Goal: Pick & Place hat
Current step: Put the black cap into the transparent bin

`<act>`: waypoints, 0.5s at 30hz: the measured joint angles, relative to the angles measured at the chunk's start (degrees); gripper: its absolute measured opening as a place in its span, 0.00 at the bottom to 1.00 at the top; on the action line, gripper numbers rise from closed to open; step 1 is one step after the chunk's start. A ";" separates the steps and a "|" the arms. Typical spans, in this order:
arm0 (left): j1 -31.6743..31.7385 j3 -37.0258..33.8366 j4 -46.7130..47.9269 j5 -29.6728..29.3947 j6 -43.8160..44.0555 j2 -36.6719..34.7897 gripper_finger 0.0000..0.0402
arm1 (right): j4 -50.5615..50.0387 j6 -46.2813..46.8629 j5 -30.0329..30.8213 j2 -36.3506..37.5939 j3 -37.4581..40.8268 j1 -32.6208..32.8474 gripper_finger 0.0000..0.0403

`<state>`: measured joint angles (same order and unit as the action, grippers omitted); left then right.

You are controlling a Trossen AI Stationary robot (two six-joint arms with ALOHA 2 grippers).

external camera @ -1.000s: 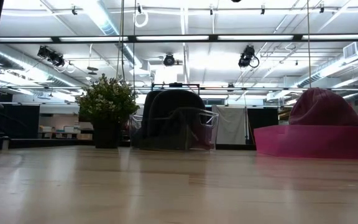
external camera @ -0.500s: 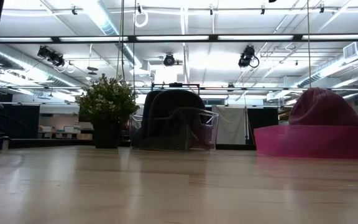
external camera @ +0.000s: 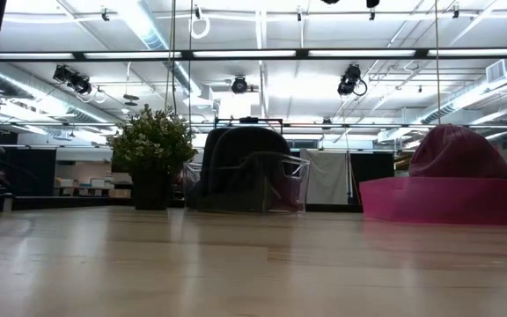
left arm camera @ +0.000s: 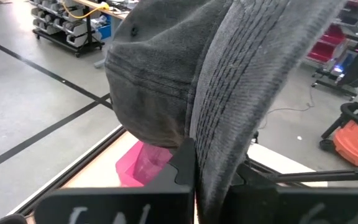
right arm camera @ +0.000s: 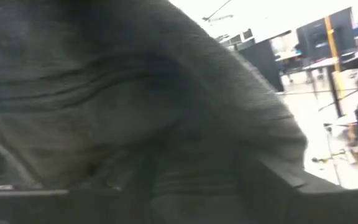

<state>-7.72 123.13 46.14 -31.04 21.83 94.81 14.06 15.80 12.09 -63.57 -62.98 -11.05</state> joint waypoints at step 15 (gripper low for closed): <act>0.54 0.00 1.96 -0.97 -0.62 0.10 0.03 | -6.57 -6.84 -12.14 3.90 0.02 -0.94 0.86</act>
<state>-7.18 123.13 48.10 -32.02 21.21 94.91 7.50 8.96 -0.05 -59.67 -62.96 -11.99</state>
